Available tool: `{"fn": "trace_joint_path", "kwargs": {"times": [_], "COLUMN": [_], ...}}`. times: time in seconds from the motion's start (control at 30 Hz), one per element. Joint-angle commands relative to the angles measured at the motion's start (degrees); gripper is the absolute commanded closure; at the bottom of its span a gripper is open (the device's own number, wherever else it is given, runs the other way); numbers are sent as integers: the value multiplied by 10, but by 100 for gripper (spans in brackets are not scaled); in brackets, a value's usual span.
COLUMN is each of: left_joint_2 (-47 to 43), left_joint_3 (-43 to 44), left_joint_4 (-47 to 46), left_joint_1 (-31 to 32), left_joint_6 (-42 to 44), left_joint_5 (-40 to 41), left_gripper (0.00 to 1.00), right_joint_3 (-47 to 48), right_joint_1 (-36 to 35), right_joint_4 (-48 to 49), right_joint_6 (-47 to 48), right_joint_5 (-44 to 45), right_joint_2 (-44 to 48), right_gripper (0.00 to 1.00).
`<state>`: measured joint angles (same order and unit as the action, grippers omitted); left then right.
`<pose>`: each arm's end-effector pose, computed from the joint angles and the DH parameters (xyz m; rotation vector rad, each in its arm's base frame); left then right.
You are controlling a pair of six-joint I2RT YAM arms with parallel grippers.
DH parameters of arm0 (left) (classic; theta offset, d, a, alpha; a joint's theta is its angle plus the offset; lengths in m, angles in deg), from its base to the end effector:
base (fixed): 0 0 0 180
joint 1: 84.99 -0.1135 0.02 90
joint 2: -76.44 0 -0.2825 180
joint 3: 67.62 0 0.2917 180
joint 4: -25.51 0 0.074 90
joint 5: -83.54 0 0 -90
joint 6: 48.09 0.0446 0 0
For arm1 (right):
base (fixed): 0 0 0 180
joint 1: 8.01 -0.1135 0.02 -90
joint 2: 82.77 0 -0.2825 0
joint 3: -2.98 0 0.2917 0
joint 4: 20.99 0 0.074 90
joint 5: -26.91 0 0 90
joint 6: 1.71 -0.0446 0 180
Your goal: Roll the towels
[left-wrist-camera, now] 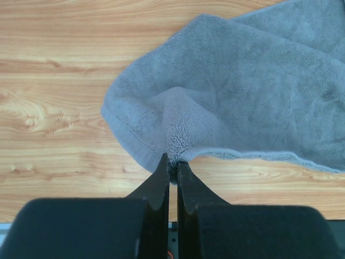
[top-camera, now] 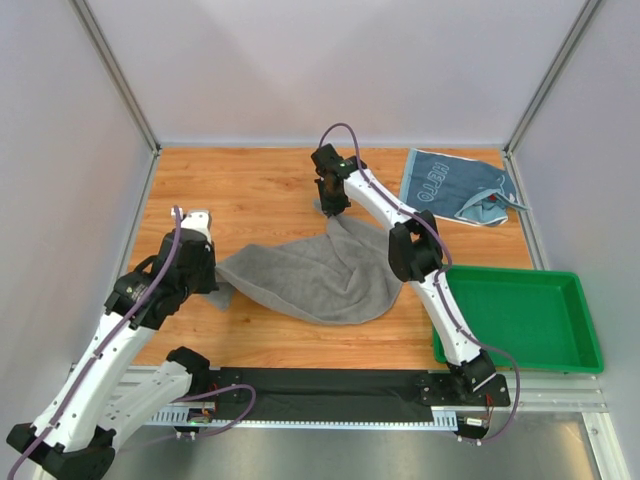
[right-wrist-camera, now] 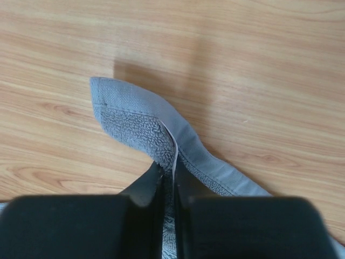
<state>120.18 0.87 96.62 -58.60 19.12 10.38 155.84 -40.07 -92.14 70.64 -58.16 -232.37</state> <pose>0.1503 -0.0601 0.3465 -0.0649 2.3363 -0.0747 0.5101 0.3150 0.1633 -0.3224 2.7346 0.1186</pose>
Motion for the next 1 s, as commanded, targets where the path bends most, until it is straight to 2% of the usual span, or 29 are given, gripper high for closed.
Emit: {"fn": "trace_joint_path", "kwargs": {"times": [0.0,0.1,0.17,0.23,0.33,0.4,0.47,0.53,0.6,0.63,0.67,0.73,0.87,0.97], "left_joint_2": [7,21,27,29,25,22,23,23,24,24,23,16,21,31], "left_joint_3": [23,62,93,114,125,125,124,118,113,107,102,83,64,59], "left_joint_4": [-9,23,36,47,48,50,54,65,81,84,84,78,74,62], "left_joint_1": [-4,-10,-20,-45,-85,-94,-95,-95,-96,-96,-97,-97,-105,-121], "left_joint_6": [5,20,34,51,65,67,64,61,50,46,43,36,27,30], "left_joint_5": [27,76,94,103,94,86,82,93,129,136,139,132,132,123], "left_gripper": [100,100,100,100,100,100,100,100,100,100,100,100,100,100], "right_joint_3": [-7,-47,-95,-136,-151,-136,-124,-149,-213,-295,-335,-442,-561,-649], "right_joint_1": [10,30,45,70,91,92,88,86,88,91,94,97,98,103], "right_joint_4": [-13,-15,-21,-28,-40,-50,-84,-93,-75,-48,-34,5,13,34], "right_joint_6": [5,-5,-30,-45,-56,-38,-31,-28,-28,-34,-37,-41,-35,-36], "right_joint_5": [-4,39,99,136,130,100,89,101,111,110,103,94,101,62], "right_joint_2": [24,100,138,186,204,195,183,196,253,278,334,387,463,523], "right_gripper": [99,100,100,100,100,51,22,19,16,16,16,16,20,23]}}
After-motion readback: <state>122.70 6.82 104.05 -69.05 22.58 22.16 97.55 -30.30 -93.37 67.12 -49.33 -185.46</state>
